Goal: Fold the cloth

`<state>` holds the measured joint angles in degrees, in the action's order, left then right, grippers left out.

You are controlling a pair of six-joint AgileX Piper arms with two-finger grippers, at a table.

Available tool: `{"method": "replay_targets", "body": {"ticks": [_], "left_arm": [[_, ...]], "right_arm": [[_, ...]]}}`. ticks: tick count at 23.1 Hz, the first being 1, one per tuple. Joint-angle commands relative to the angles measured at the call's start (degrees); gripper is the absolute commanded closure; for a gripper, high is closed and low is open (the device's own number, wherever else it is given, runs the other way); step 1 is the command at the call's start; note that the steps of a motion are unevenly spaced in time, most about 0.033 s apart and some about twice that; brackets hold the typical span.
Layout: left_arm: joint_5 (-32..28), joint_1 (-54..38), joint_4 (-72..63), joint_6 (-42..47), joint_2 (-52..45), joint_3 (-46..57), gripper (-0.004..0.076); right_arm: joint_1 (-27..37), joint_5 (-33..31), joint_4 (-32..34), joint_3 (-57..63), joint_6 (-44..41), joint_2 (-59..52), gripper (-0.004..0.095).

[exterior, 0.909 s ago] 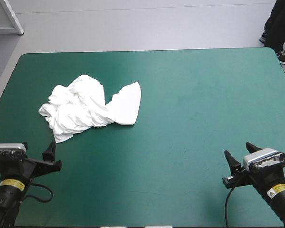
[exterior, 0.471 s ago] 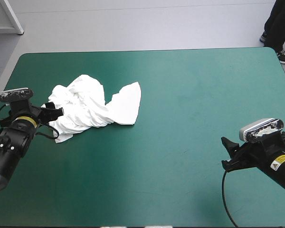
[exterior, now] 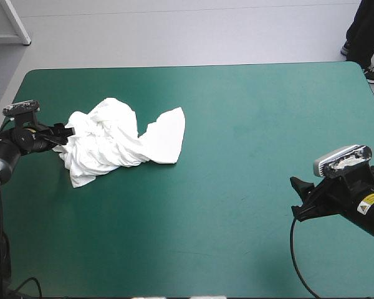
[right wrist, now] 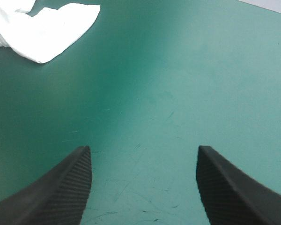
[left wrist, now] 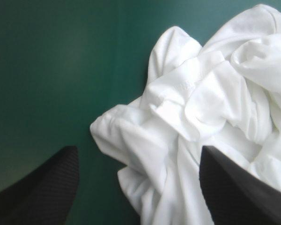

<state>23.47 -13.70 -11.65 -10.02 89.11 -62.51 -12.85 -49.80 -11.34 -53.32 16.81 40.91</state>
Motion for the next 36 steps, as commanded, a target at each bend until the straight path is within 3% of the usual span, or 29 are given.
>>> {"method": "replay_targets", "body": {"ticks": [1, 6, 10, 17, 18, 27, 36], "left_arm": [[-1.8, -0.4, -6.5, -4.6, 3.0, -5.6, 0.0203], [1.1, -0.4, -6.8, -4.6, 10.7, -8.9, 0.0210], [1.5, -0.4, -6.6, -5.4, 12.4, -8.8, 0.0276], [-0.7, -0.4, -6.6, -6.0, 12.4, -8.8, 0.0683], [-0.8, -0.4, -6.6, -6.0, 12.4, -8.8, 0.0704], [-1.3, -0.3, -6.6, -6.2, 12.4, -8.8, 0.0705], [1.2, -0.3, -6.6, -6.4, 12.4, -8.8, 0.0705]], "right_arm": [[0.1, 2.5, -2.0, -1.9, 0.5, 2.0, 0.0305], [0.1, 3.8, -8.7, -3.8, 0.6, 7.1, 0.0305], [0.1, 3.8, -10.9, -9.7, 3.6, 13.2, 0.0338], [0.1, 3.5, -13.2, -27.6, 6.2, 32.9, 0.0345], [0.1, 3.5, -14.1, -30.7, 6.7, 36.5, 0.0345], [-11.5, 3.7, -6.9, -55.5, 4.2, 62.5, 0.0345], [-13.5, 2.4, -8.6, -70.2, 2.8, 79.6, 0.0345]]}}
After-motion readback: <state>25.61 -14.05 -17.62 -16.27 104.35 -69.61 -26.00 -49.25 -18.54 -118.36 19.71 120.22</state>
